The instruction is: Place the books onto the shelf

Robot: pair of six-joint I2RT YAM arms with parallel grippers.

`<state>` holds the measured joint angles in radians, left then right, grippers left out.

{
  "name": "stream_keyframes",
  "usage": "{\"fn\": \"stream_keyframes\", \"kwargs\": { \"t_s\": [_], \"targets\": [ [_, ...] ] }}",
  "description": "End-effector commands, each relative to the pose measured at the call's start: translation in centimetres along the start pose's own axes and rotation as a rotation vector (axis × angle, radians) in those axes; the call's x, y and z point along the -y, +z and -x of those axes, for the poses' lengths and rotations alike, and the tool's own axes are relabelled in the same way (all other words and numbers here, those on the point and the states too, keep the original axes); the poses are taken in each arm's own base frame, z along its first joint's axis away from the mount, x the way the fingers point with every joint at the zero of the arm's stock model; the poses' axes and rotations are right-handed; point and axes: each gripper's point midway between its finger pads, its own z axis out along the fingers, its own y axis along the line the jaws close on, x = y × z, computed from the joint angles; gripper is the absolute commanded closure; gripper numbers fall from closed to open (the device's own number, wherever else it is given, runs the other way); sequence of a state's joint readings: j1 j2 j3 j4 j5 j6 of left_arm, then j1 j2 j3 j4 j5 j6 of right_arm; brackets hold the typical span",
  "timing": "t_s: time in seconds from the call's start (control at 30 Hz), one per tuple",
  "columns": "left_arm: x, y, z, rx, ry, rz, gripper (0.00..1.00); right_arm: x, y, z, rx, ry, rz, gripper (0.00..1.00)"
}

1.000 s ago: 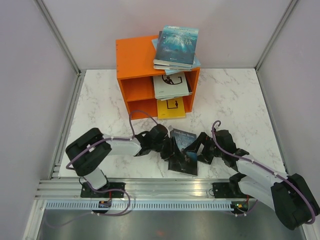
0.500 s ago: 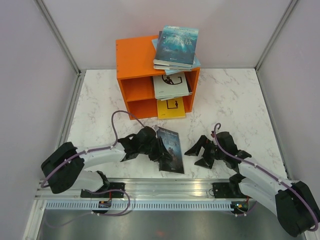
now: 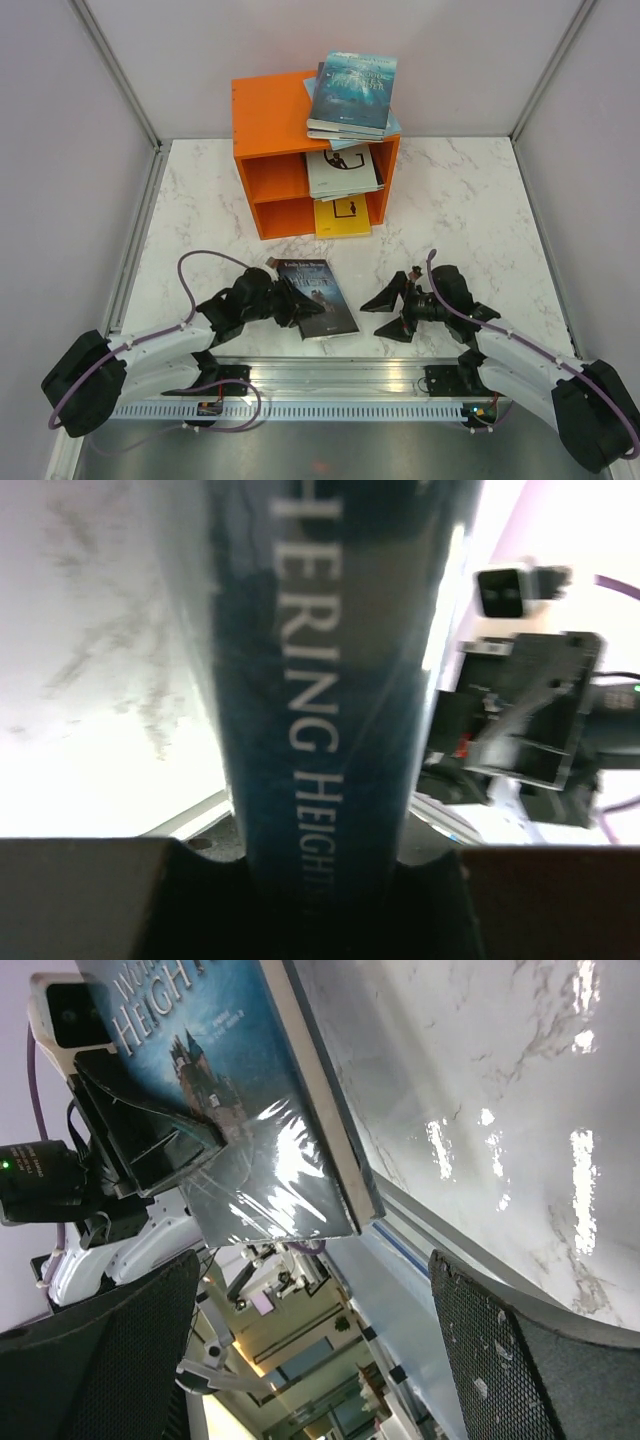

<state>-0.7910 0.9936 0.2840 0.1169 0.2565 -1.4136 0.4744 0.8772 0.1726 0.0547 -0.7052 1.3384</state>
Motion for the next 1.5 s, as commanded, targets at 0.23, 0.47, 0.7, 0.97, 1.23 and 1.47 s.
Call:
{"fn": "stream_keyframes", "kwargs": {
  "t_s": [0.23, 0.47, 0.7, 0.97, 1.23, 1.47],
  "targets": [
    [10.8, -3.3, -0.3, -0.022, 0.039, -0.459, 0.98, -2.3, 0.9, -1.2, -0.061, -0.003, 0.088, 0.02],
    [11.1, -3.9, -0.5, -0.038, 0.011, -0.540, 0.98, -5.7, 1.0, -1.4, -0.065, 0.029, 0.205, 0.06],
    [11.8, -4.0, -0.6, -0.045, 0.010, -0.577, 0.98, -9.8, 1.8, -2.1, -0.090, 0.001, 0.288, 0.40],
    [9.6, -3.2, -1.2, -0.074, 0.024, -0.476, 0.94, -10.6, 1.2, -2.8, -0.089, -0.006, 0.323, 1.00],
    [6.0, -4.0, -0.9, -0.074, 0.123, -0.211, 0.26, -9.9, 1.3, -1.8, -0.015, -0.025, 0.290, 1.00],
    [5.0, -9.2, 1.3, 0.067, 0.160, -0.128, 0.08, -14.6, 2.1, 0.3, -0.009, -0.095, 0.346, 1.00]
  ]
}}
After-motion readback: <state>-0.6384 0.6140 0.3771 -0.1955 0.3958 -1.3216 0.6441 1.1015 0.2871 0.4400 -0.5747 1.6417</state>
